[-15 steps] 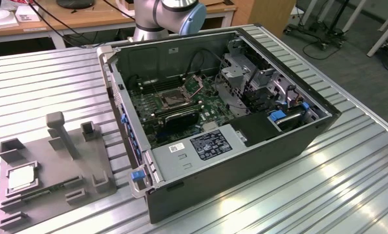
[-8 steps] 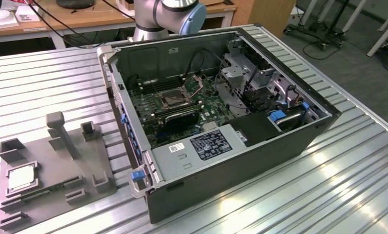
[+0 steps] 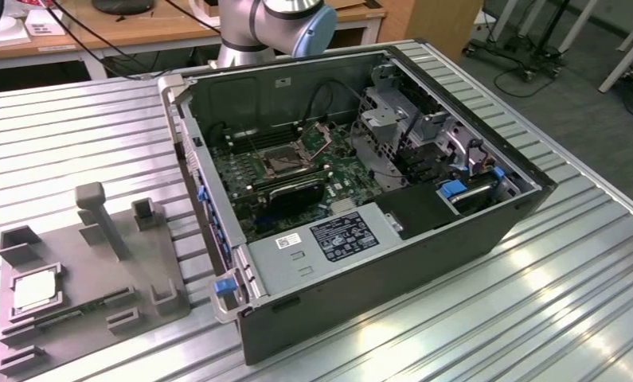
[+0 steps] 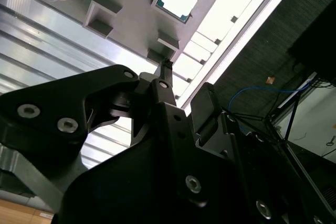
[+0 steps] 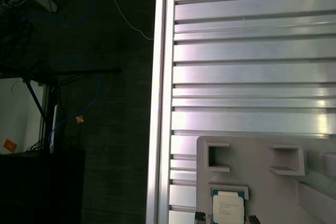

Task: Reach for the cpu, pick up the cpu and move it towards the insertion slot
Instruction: 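Pick up the cpu and move it towards the insertion slot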

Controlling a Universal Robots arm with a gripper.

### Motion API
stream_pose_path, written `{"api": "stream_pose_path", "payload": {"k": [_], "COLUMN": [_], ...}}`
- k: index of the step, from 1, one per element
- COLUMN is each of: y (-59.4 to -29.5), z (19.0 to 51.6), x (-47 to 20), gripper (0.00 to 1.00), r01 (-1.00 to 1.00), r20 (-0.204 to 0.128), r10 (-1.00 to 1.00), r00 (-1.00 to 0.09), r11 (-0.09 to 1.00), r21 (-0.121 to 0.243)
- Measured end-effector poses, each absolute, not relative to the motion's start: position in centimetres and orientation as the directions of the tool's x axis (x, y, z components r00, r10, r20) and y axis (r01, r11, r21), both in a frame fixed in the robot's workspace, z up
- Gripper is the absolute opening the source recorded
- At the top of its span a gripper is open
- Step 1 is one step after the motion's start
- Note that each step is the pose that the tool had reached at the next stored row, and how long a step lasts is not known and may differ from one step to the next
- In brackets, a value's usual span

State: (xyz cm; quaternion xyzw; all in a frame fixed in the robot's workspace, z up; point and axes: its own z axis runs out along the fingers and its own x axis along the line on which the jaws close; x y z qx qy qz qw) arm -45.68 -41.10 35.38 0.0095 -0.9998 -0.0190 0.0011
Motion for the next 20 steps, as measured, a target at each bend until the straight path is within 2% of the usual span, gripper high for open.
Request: {"api": "stream_pose_path", "payload": {"k": [20], "y": [-41.10], "z": [34.94], "x": [-45.68], "gripper": [0.42], "r01": [-0.019], "r20": [0.002], "r10": [-0.019], "r00": [-1.000], "r11": [0.999], "r21": [0.038]}}
